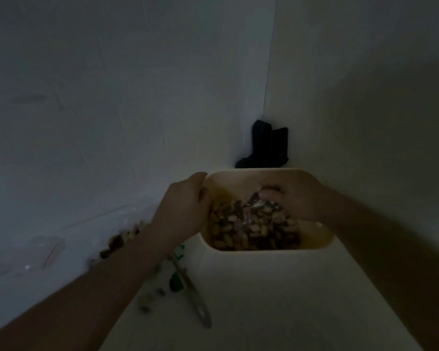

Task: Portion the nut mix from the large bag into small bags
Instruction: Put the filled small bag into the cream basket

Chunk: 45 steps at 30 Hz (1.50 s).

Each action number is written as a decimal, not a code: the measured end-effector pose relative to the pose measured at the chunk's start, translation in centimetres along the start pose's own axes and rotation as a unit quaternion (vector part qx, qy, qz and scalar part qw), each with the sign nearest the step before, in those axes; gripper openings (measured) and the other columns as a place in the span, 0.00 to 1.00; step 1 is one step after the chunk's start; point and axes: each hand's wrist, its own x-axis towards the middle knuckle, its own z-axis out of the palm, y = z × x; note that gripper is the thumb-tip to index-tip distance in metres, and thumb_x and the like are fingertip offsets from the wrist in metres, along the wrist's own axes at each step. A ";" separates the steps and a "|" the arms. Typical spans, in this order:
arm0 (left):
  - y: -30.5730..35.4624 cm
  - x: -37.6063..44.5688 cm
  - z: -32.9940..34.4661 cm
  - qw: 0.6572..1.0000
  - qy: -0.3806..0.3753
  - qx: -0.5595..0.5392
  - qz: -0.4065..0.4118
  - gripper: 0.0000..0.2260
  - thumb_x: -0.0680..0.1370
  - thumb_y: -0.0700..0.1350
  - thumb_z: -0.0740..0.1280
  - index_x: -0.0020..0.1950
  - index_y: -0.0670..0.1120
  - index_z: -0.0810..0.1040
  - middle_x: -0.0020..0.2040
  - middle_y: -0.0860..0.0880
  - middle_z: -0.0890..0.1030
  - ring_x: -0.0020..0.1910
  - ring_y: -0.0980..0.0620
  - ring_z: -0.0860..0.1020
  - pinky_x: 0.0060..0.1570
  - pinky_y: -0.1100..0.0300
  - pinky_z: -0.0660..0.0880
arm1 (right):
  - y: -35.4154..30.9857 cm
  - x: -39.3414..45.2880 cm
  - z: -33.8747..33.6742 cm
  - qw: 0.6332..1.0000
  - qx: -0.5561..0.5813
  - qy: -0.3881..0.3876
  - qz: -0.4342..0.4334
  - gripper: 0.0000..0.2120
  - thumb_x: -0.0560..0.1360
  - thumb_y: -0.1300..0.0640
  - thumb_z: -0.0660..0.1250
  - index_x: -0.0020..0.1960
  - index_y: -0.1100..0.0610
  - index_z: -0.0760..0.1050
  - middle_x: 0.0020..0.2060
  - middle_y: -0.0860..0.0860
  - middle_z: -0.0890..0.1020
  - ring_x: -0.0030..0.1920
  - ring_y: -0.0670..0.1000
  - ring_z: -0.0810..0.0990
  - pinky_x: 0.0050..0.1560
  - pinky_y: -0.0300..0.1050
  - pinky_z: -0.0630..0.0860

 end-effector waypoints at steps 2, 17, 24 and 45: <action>0.5 -1.2 -0.1 0.999 0.020 -0.024 0.012 0.10 0.83 0.46 0.58 0.52 0.46 0.78 0.39 0.50 0.81 0.36 0.52 0.79 0.37 0.54 0.75 | 0.5 0.0 0.9 0.999 -0.038 -0.012 0.010 0.09 0.82 0.48 0.66 0.57 0.49 0.82 0.53 0.49 0.82 0.55 0.53 0.80 0.57 0.48 0.74; 0.5 -1.6 0.5 0.998 0.036 -0.024 0.034 0.09 0.85 0.42 0.59 0.60 0.47 0.78 0.42 0.48 0.81 0.37 0.49 0.79 0.38 0.54 0.74 | -1.6 1.2 5.0 0.987 -0.124 -0.026 0.100 0.18 0.83 0.44 0.63 0.67 0.53 0.78 0.61 0.54 0.80 0.59 0.56 0.79 0.60 0.51 0.73; 0.4 -1.1 0.7 0.999 0.033 -0.015 0.021 0.08 0.85 0.42 0.58 0.56 0.47 0.77 0.39 0.48 0.80 0.36 0.50 0.78 0.38 0.51 0.76 | -0.5 -0.9 5.0 0.985 -0.153 0.063 0.042 0.11 0.83 0.51 0.61 0.60 0.48 0.82 0.51 0.48 0.81 0.50 0.51 0.80 0.52 0.46 0.76; -0.1 0.4 1.1 0.997 0.006 -0.042 -0.063 0.11 0.85 0.46 0.57 0.58 0.47 0.78 0.43 0.47 0.81 0.38 0.45 0.82 0.39 0.47 0.82 | -3.8 -1.4 3.5 0.994 -0.025 -0.091 0.058 0.15 0.85 0.45 0.59 0.61 0.50 0.81 0.54 0.50 0.83 0.48 0.49 0.77 0.49 0.44 0.70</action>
